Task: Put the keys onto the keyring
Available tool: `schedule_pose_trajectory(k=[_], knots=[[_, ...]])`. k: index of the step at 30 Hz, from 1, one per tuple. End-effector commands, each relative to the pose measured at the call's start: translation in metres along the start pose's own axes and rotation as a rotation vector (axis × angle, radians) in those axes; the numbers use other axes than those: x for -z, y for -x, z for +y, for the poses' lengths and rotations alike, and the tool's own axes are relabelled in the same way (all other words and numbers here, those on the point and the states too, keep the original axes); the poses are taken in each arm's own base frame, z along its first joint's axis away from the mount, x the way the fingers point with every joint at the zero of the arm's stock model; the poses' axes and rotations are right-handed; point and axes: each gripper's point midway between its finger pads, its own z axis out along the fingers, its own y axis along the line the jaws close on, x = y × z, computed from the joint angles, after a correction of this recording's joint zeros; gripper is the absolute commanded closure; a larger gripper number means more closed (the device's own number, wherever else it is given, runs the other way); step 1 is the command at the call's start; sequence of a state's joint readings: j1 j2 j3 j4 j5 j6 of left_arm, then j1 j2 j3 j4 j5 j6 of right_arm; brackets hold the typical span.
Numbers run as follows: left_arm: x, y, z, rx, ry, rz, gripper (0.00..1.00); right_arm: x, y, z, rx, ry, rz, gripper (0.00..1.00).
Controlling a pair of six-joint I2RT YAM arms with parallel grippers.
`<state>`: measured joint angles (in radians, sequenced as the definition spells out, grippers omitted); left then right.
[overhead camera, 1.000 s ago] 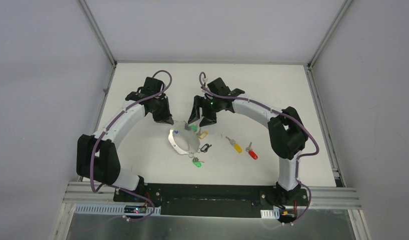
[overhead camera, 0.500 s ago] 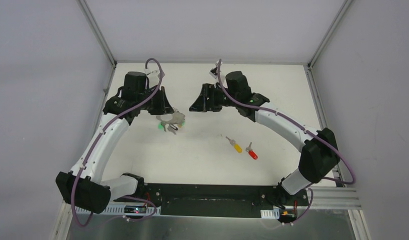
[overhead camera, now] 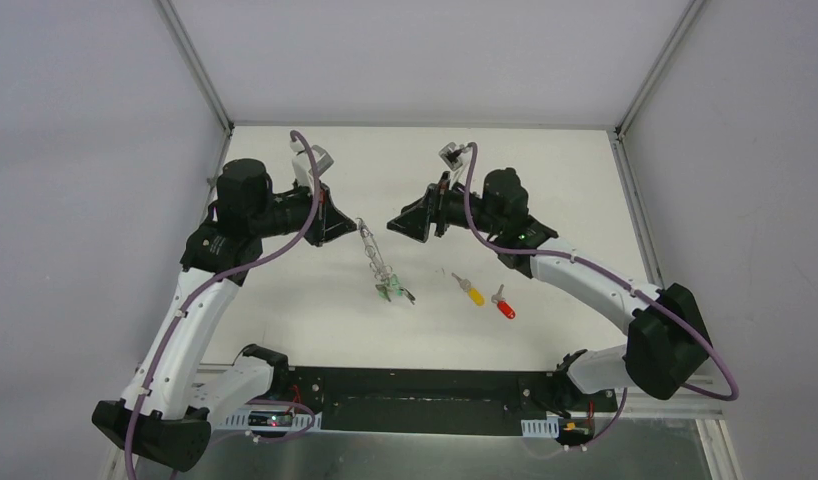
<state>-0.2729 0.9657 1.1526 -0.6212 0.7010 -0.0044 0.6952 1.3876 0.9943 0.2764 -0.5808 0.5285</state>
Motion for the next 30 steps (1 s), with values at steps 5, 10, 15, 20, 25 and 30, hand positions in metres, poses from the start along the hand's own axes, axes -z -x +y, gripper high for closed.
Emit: schedule_pose_trajectory(k=[5, 10, 15, 20, 25, 30], knots=[[0.006, 0.000, -0.036, -0.284, -0.235, -0.086, 1.00, 0.020, 0.031, 0.055, 0.298, 0.239, -0.188, 0.22], [0.013, -0.006, -0.053, -0.431, -0.322, -0.119, 1.00, 0.020, 0.022, 0.067, 0.357, 0.299, -0.164, 0.26], [0.017, -0.013, -0.064, -0.544, -0.375, -0.144, 1.00, 0.013, 0.014, 0.078, 0.372, 0.353, -0.132, 0.39], [0.019, -0.019, -0.073, -0.578, -0.411, -0.154, 1.00, 0.007, 0.006, 0.088, 0.402, 0.397, -0.110, 0.51], [0.020, -0.024, -0.078, -0.585, -0.440, -0.154, 1.00, 0.004, -0.002, 0.094, 0.428, 0.429, -0.092, 0.60], [0.021, -0.022, -0.082, -0.595, -0.447, -0.159, 1.00, 0.001, -0.007, 0.095, 0.424, 0.447, -0.065, 0.56]])
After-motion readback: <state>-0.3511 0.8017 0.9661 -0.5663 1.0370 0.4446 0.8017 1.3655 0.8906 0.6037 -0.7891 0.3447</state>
